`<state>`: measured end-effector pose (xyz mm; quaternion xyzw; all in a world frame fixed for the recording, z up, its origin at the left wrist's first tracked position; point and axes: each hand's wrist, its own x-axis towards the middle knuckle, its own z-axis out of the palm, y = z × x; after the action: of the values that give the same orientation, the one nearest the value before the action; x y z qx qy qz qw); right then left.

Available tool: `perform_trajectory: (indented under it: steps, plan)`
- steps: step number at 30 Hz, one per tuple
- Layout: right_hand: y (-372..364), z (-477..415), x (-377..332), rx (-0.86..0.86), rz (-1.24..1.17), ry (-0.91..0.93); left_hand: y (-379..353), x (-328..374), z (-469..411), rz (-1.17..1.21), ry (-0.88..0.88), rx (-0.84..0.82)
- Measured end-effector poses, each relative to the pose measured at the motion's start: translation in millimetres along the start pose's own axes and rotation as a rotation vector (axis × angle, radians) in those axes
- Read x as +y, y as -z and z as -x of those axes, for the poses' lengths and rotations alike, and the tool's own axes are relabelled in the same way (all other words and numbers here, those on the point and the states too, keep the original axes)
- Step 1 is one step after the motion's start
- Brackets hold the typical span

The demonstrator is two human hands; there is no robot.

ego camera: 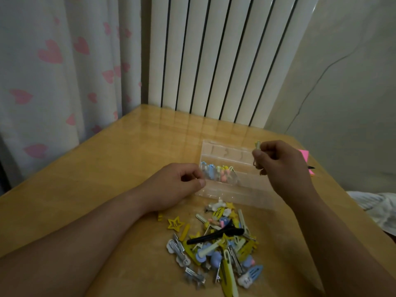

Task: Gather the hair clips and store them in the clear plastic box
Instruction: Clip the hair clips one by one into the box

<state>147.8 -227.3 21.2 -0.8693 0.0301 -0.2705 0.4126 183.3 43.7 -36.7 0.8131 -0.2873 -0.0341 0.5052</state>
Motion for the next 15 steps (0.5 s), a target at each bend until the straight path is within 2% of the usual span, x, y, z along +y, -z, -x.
perform_trajectory:
  steps: [4, 8, 12, 15]
  plan:
    - [-5, -22, 12, -0.027, 0.124, -0.081, 0, -1, 0, 0.005, -0.004, 0.000]
    - [-18, -41, 17, -0.202, 0.464, -0.079, 0, -1, 0, 0.001, -0.015, -0.001]
    - [-26, -53, 15, -0.420, 0.577, -0.171, 0, -3, -1, 0.001, -0.005, 0.006]
    - [-28, -59, 15, -0.451, 0.642, -0.199, 0, -3, -1, 0.001, 0.003, 0.006]
